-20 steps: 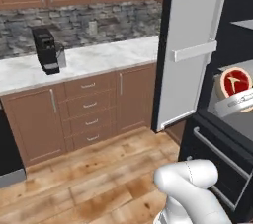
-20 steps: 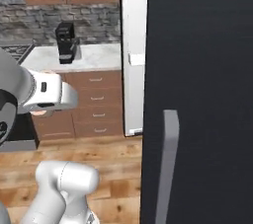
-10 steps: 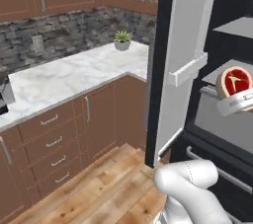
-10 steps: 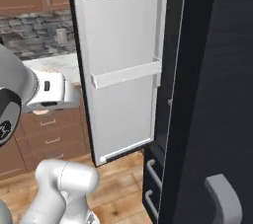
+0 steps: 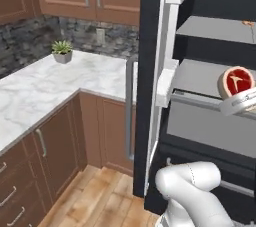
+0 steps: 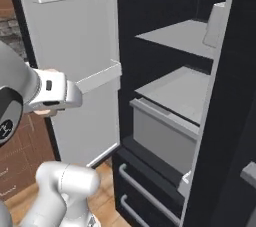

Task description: Transport the steak and lime to the fridge. Place the steak on the rack containing meat and place the lime on the rack containing the vegetable, ensuring meats and vegetables are on different racks.

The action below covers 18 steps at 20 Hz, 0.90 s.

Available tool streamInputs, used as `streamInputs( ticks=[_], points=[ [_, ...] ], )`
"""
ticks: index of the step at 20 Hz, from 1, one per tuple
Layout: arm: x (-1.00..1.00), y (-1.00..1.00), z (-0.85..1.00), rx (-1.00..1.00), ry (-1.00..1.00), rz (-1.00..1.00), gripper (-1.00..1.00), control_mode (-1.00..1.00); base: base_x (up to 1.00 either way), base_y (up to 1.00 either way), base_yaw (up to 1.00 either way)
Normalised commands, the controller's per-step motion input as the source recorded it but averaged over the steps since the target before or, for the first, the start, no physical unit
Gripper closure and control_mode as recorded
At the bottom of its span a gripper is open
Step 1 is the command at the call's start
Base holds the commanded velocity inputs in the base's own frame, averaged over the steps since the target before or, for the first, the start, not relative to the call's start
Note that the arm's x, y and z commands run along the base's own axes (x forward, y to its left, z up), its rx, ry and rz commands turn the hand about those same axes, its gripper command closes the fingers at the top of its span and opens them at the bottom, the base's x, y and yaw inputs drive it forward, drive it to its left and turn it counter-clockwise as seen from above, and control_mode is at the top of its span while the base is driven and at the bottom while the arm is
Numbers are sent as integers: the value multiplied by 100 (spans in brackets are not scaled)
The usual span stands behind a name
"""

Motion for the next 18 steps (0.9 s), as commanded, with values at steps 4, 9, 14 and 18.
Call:
streamInputs(
  ticks=[4, 9, 14, 18],
  points=[
    [0, 0, 0, 0, 0, 0, 100, 100, 21, -6, -60],
    [0, 0, 0, 0, 0, 0, 100, 100, 23, 4, -67],
    [0, 0, 0, 0, 0, 0, 100, 100, 70, 66, -65],
    [0, 0, 0, 0, 0, 0, 100, 100, 69, 47, -31]
  ],
)
